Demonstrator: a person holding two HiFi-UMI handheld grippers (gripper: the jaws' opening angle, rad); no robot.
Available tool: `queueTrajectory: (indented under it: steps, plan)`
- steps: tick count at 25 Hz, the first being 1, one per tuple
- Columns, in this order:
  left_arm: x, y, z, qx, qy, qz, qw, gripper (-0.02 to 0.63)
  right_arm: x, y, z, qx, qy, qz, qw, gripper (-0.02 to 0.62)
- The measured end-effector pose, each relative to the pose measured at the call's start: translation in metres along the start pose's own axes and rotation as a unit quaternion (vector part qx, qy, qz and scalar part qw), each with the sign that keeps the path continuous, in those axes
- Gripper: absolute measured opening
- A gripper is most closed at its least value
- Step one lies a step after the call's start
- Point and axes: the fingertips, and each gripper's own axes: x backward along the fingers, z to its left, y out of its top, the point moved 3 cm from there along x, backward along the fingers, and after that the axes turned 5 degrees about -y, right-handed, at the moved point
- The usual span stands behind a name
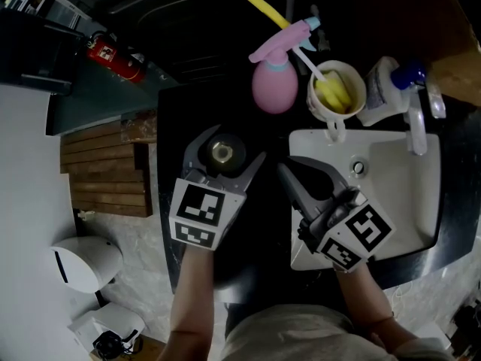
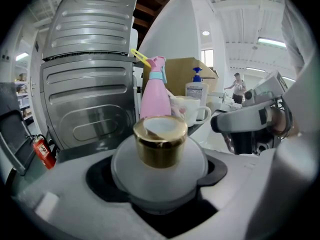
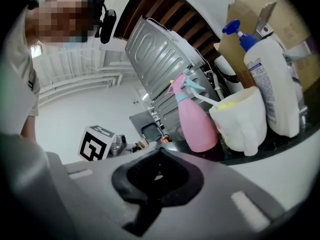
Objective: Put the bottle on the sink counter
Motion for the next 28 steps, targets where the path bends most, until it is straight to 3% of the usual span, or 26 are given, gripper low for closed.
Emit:
queueTrajectory:
  steps: [12,17,21,28]
  plan:
    - [0.001,0.001,0.000,0.002,0.009,-0.007,0.9999,0.341,0.003,-0.001,0.006,0.002,0.007,0.005,1.000,0.003]
    - [0.010,0.001,-0.001,0.025,0.022,-0.033,0.9989,0.348,0.012,0.006,0.009,0.017,-0.002,0.001,1.000,0.003]
    - [0.020,0.004,0.002,0.047,0.045,-0.053,0.9965,0.392,0.020,0.011,0.014,0.022,-0.009,-0.011,1.000,0.003]
    - [0.055,0.010,-0.005,0.051,0.060,-0.074,0.9942,0.416,0.037,0.021,0.037,0.027,-0.013,-0.037,0.999,0.003]
